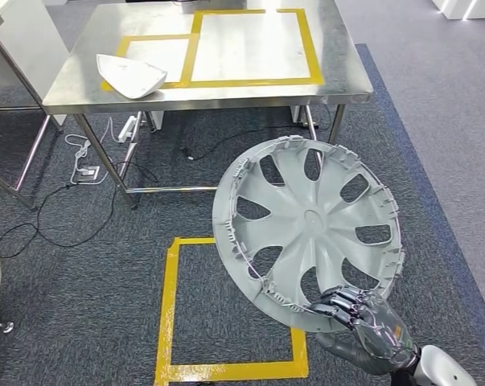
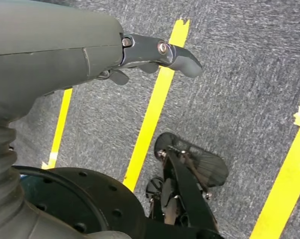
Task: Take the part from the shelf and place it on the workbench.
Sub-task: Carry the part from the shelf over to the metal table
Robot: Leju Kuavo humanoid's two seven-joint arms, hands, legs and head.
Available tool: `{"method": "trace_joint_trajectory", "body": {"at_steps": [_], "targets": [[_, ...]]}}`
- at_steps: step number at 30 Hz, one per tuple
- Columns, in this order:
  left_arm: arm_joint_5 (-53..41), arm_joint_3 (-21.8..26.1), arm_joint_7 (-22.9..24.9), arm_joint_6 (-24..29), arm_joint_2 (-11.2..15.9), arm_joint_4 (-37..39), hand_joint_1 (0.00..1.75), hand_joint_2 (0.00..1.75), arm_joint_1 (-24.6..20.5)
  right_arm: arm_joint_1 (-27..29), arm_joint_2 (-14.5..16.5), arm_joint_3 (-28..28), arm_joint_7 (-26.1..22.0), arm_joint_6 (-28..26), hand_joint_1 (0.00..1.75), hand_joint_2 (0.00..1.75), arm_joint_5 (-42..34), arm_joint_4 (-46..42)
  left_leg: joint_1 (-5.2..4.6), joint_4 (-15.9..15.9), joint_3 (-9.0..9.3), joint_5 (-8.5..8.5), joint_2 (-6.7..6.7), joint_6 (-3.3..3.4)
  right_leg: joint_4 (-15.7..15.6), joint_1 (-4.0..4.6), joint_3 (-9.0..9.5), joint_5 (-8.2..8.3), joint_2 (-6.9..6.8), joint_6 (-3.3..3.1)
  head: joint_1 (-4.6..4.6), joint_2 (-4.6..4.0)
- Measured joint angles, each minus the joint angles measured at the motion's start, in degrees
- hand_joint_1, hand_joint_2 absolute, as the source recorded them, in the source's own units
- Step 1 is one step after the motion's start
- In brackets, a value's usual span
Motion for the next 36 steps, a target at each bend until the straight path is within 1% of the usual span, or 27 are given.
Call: {"method": "trace_joint_trajectory", "body": {"at_steps": [2, 3, 4, 5, 8, 9, 10, 11, 13, 14, 15, 16, 17, 18, 19, 20, 23, 25, 26, 28, 29, 30, 31, 33, 34, 35, 36], "targets": [[0.0, -0.01, 0.0, -0.01, 0.0, 0.0, 0.0, 1.75, 0.01, 0.03, 0.01, 0.01, 0.01, 0.01, 1.75, 1.75, -0.01, 0.0, 0.14, -6.6, 2.8, 4.3, 0.05, 0.11, 0.0, -0.07, 0.6, -0.44, 0.05, 0.3, 0.01, 0.0], [0.0, -0.01, 0.01, -0.01, -0.01, 0.0, 0.0, 1.75, -0.02, 0.01, 0.01, 0.0, 0.01, 0.02, 1.75, 1.75, -0.02, 0.0, 0.08, -10.07, 4.36, 5.73, 0.08, 0.22, 0.04, 0.01, 0.81, -0.69, 0.09, 0.58, -0.01, 0.0], [0.0, -0.01, 0.02, -0.02, -0.02, 0.0, 0.0, 1.75, -0.06, -0.01, 0.01, -0.01, 0.01, 0.01, 1.75, 1.75, -0.05, 0.0, 0.01, -12.53, 5.43, 6.35, 0.1, 0.39, 0.06, 0.09, 0.87, -0.85, 0.12, 0.93, -0.01, 0.0], [0.0, -0.02, 0.06, -0.03, -0.04, 0.0, 0.0, 1.75, -0.09, -0.03, 0.01, -0.02, 0.0, 0.01, 1.75, 1.75, -0.07, 0.0, -0.1, -13.75, 5.91, 6.25, 0.11, 0.6, 0.02, 0.15, 0.84, -0.94, 0.15, 1.32, 0.0, 0.0], [0.0, -0.01, 0.28, -0.04, -0.04, 0.0, 0.0, 1.75, -0.05, -0.01, 0.01, -0.01, -0.02, 0.0, 1.75, 1.75, -0.1, 0.0, -0.2, -14.6, 6.23, 5.87, 0.06, 1.57, -0.3, 0.07, 0.92, -1.16, 0.13, 2.44, 0.05, 0.0], [-0.01, 0.0, 0.34, -0.05, -0.05, 0.0, 0.0, 1.75, -0.03, -0.01, 0.01, -0.01, -0.01, 0.01, 1.75, 1.75, -0.13, 0.0, -0.12, -14.85, 6.44, 5.88, 0.06, 1.99, 0.46, 0.03, 0.53, -1.73, 0.12, 2.66, 0.16, 0.0], [-0.01, 0.0, 0.41, -0.06, -0.07, 0.0, 0.0, 1.75, -0.05, 0.0, 0.01, -0.03, 0.01, 0.01, 1.75, 1.75, -0.17, 0.0, -0.05, -15.08, 6.64, 5.88, 0.06, 2.37, 2.41, 0.03, -0.5, -2.79, 0.14, 2.78, 0.32, 0.0], [-0.02, 0.0, 0.44, -0.09, -0.11, 0.0, 0.0, 1.75, -0.1, 0.02, 0.01, -0.04, 0.02, 0.01, 1.75, 1.75, -0.2, 0.0, -0.07, -15.16, 6.78, 5.79, 0.06, 2.7, 5.7, 0.04, -2.31, -4.26, 0.15, 2.81, 0.49, 0.0], [-0.02, 0.0, 0.52, -0.15, -0.16, 0.0, 0.0, 1.75, -0.14, 0.08, 0.01, -0.07, 0.02, 0.0, 1.75, 1.75, -0.25, 0.02, -0.34, -15.15, 6.97, 5.49, 0.07, 3.18, 13.37, 0.12, -6.78, -6.78, 0.19, 2.82, 0.66, 0.0], [-0.02, 0.0, 0.56, -0.17, -0.18, 0.0, 0.0, 1.75, -0.11, 0.14, 0.01, -0.07, 0.02, -0.01, 1.75, 1.75, -0.26, 0.03, -0.51, -15.14, 7.16, 5.31, 0.07, 3.32, 15.6, 0.14, -8.36, -6.88, 0.19, 2.77, 0.65, 0.0], [-0.02, 0.0, 0.58, -0.17, -0.18, 0.0, 0.0, 1.75, -0.07, 0.19, 0.01, -0.07, 0.02, -0.01, 1.75, 1.75, -0.26, 0.04, -0.66, -15.14, 7.43, 5.09, 0.04, 3.41, 15.52, 0.17, -8.81, -5.71, 0.19, 2.64, 0.65, 0.0], [-0.02, 0.0, 0.6, -0.17, -0.19, 0.0, 0.0, 1.75, -0.04, 0.25, 0.01, -0.07, 0.03, -0.01, 1.75, 1.75, -0.26, 0.04, -0.77, -15.14, 7.81, 4.83, 0.0, 3.42, 13.21, 0.23, -8.12, -3.58, 0.19, 2.43, 0.65, 0.0], [-0.02, 0.0, 0.6, -0.17, -0.2, 0.0, 0.0, 1.75, -0.03, 0.28, 0.01, -0.07, 0.04, -0.01, 1.75, 1.75, -0.26, 0.04, -0.85, -15.14, 8.23, 4.54, -0.05, 3.37, 9.44, 0.33, -6.65, -1.13, 0.18, 2.15, 0.65, 0.0], [-0.02, 0.0, 0.6, -0.16, -0.23, 0.0, 0.0, 1.75, -0.03, 0.27, 0.01, -0.07, 0.06, -0.01, 1.75, 1.75, -0.26, 0.05, -1.0, -15.12, 8.56, 4.24, -0.1, 3.23, 5.82, 0.5, -5.02, 0.61, 0.16, 1.83, 0.65, 0.0], [-0.03, 0.0, 0.6, -0.14, -0.24, 0.0, 0.0, 1.75, -0.06, 0.21, 0.02, -0.07, 0.05, -0.02, 1.75, 1.75, -0.27, 0.03, -1.09, -15.02, 8.71, 3.98, -0.13, 3.02, 2.9, 0.67, -3.58, 1.49, 0.15, 1.52, 0.61, 0.0], [-0.03, 0.0, 0.6, -0.13, -0.26, 0.0, 0.0, 1.75, -0.09, 0.18, 0.02, -0.07, 0.04, -0.03, 1.75, 1.75, -0.28, 0.02, -1.15, -14.96, 8.74, 3.81, -0.13, 2.79, 1.29, 0.85, -2.73, 1.61, 0.17, 1.28, 0.55, 0.0], [-0.05, 0.0, 0.61, -0.04, -0.28, 0.0, 0.0, 1.75, -0.16, 0.24, 0.04, -0.09, -0.01, -0.05, 1.75, 1.75, -0.28, 0.0, -1.09, -14.85, 8.84, 3.4, -0.07, 2.03, 0.4, 0.9, -1.91, 1.06, 0.3, 0.65, 0.45, 0.0], [-0.08, 0.0, 0.61, 0.0, -0.26, 0.0, 0.0, 1.75, -0.22, 0.27, 0.05, -0.09, 0.03, -0.05, 1.75, 1.75, -0.3, 0.0, -0.99, -12.75, 8.16, 2.1, -0.01, 1.3, 0.03, 0.59, -1.26, 0.85, 0.16, 0.04, 0.27, 0.0], [-0.08, 0.0, 0.61, 0.01, -0.24, 0.0, 0.0, 1.75, -0.23, 0.28, 0.07, -0.08, 0.05, -0.05, 1.75, 1.75, -0.29, 0.0, -0.82, -9.96, 6.84, 0.79, 0.01, 0.93, -0.07, 0.49, -0.92, 0.67, 0.04, -0.23, 0.19, 0.0], [-0.09, 0.0, 0.61, 0.0, -0.23, 0.0, 0.0, 1.75, -0.14, 0.27, 0.1, -0.06, 0.04, -0.07, 1.75, 1.75, -0.23, 0.0, -0.4, -2.39, 2.77, -1.96, 0.04, 0.37, -0.08, 0.46, -0.36, 0.13, -0.05, -0.55, 0.06, 0.0], [-0.09, 0.0, 0.61, 0.0, -0.22, 0.0, 0.0, 1.75, -0.04, 0.28, 0.13, -0.04, 0.04, -0.09, 1.75, 1.75, -0.08, 0.0, -0.2, 0.36, 1.08, -2.4, 0.05, 0.18, -0.07, 0.44, 0.0, -0.16, -0.02, -0.56, 0.06, 0.0], [-0.09, 0.0, 0.61, 0.0, -0.2, 0.0, 0.0, 1.75, 0.04, 0.3, 0.15, -0.04, 0.06, -0.11, 1.75, 1.75, 0.13, 0.0, -0.04, 1.14, 0.27, -1.65, 0.05, 0.05, -0.07, 0.4, 0.43, -0.48, 0.04, -0.49, 0.05, 0.0], [-0.09, 0.0, 0.61, 0.0, -0.19, 0.0, 0.0, 1.75, 0.08, 0.32, 0.17, -0.03, 0.11, -0.13, 1.75, 1.75, 0.36, 0.01, 0.08, -0.36, 0.52, 0.28, 0.06, 0.0, -0.07, 0.34, 0.96, -0.83, 0.1, -0.37, 0.06, 0.0], [-0.09, 0.0, 0.61, -0.01, -0.15, 0.01, 0.0, 1.75, 0.08, 0.37, 0.19, -0.03, 0.23, -0.14, 1.75, 1.75, 0.66, 0.02, 0.16, -7.13, 2.98, 4.95, 0.09, 0.08, -0.11, 0.21, 1.95, -1.66, 0.19, 0.13, 0.08, 0.0], [-0.09, 0.0, 0.61, 0.0, -0.14, 0.02, 0.0, 1.75, 0.05, 0.36, 0.19, -0.03, 0.28, -0.15, 1.75, 1.75, 0.71, 0.03, 0.06, -10.32, 4.33, 6.24, 0.11, 0.2, -0.09, 0.22, 2.26, -2.07, 0.24, 0.51, 0.04, 0.0], [-0.1, 0.0, 0.61, -0.01, -0.14, 0.03, 0.0, 1.75, 0.01, 0.34, 0.19, -0.04, 0.31, -0.2, 1.75, 1.75, 0.73, 0.03, -0.07, -12.39, 5.21, 6.51, 0.14, 0.44, -0.16, 0.25, 2.4, -2.35, 0.26, 0.92, 0.0, 0.0], [-0.1, 0.0, 0.61, 0.0, -0.15, 0.04, 0.0, 1.75, -0.02, 0.33, 0.19, -0.04, 0.33, -0.25, 1.75, 1.75, 0.76, 0.04, -0.21, -13.38, 5.62, 6.06, 0.15, 0.75, -0.19, 0.3, 2.47, -2.41, 0.26, 1.36, -0.03, 0.0]]}}
